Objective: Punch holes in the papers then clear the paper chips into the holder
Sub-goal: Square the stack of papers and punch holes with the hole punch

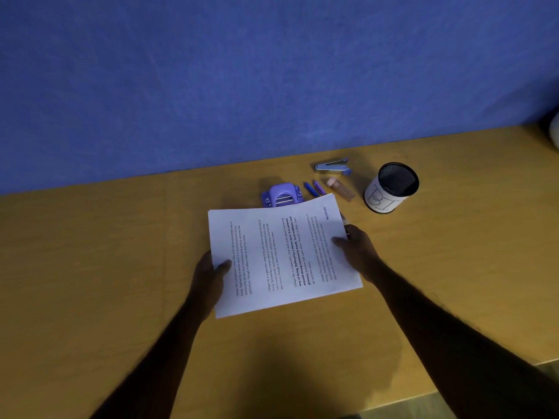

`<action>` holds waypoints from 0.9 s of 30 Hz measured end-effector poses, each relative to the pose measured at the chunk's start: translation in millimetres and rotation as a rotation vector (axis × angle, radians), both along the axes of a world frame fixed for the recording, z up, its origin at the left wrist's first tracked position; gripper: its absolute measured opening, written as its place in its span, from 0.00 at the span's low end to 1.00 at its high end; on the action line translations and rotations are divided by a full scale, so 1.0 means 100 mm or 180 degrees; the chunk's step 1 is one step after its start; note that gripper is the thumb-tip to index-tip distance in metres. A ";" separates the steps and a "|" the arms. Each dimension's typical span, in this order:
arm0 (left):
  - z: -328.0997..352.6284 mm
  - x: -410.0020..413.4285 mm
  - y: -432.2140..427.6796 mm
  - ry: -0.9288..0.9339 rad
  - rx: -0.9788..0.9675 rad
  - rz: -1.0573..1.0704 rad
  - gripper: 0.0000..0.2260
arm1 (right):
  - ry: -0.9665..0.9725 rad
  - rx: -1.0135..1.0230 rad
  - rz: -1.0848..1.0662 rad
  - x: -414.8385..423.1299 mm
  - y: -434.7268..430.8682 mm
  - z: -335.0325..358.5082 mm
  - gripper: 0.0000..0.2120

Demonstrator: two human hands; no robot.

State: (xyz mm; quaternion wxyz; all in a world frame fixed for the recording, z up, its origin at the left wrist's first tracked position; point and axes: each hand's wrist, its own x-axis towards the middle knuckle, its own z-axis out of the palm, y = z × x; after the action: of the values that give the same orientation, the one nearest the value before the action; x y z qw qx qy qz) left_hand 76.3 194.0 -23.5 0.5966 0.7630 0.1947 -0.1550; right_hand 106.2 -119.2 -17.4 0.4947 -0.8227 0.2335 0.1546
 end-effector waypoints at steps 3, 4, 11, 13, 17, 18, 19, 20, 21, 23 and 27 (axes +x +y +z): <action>0.00 0.03 -0.03 0.0018 -0.0049 0.0064 0.11 | 0.0015 -0.0113 -0.0062 0.02 -0.01 -0.02 0.14; 0.00 0.04 -0.04 0.0023 -0.0089 0.0102 0.12 | -0.0006 -0.0176 -0.0074 0.02 -0.01 -0.02 0.15; -0.02 0.07 -0.10 0.0033 -0.0192 0.0176 0.13 | -0.0196 -0.0666 0.0067 0.10 -0.10 0.02 0.18; -0.03 0.07 -0.11 0.0043 -0.0198 0.0189 0.13 | -0.0300 -0.0750 0.0118 0.12 -0.12 0.04 0.16; -0.03 0.05 -0.15 0.0067 -0.0243 0.0188 0.14 | -0.0349 -0.0740 0.0012 0.15 -0.19 0.06 0.14; -0.02 0.04 -0.17 0.0087 -0.0264 0.0203 0.14 | -0.0317 -0.0712 -0.0025 0.15 -0.20 0.06 0.14; -0.02 0.03 -0.18 0.0108 -0.0277 0.0209 0.13 | -0.0288 -0.0679 -0.0061 0.16 -0.21 0.06 0.15; -0.01 0.03 -0.18 0.0118 -0.0281 0.0200 0.13 | -0.0268 -0.0648 -0.0088 0.15 -0.21 0.06 0.15; 0.00 0.02 -0.19 0.0113 -0.0289 0.0186 0.12 | -0.0261 -0.0624 -0.0112 0.15 -0.21 0.05 0.16; 0.03 0.03 -0.20 0.0092 -0.0353 0.0188 0.10 | -0.0288 -0.0578 -0.0185 0.14 -0.22 0.04 0.15; 0.09 0.03 -0.22 0.0126 -0.0520 0.0246 0.11 | -0.0354 -0.0442 -0.0348 0.15 -0.23 0.05 0.13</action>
State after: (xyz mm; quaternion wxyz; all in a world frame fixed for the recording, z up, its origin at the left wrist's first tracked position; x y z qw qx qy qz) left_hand 79.4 172.3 -14.1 0.6584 0.7006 0.2224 -0.1623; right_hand 121.0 -142.3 -12.0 0.4563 -0.8484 0.2604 0.0649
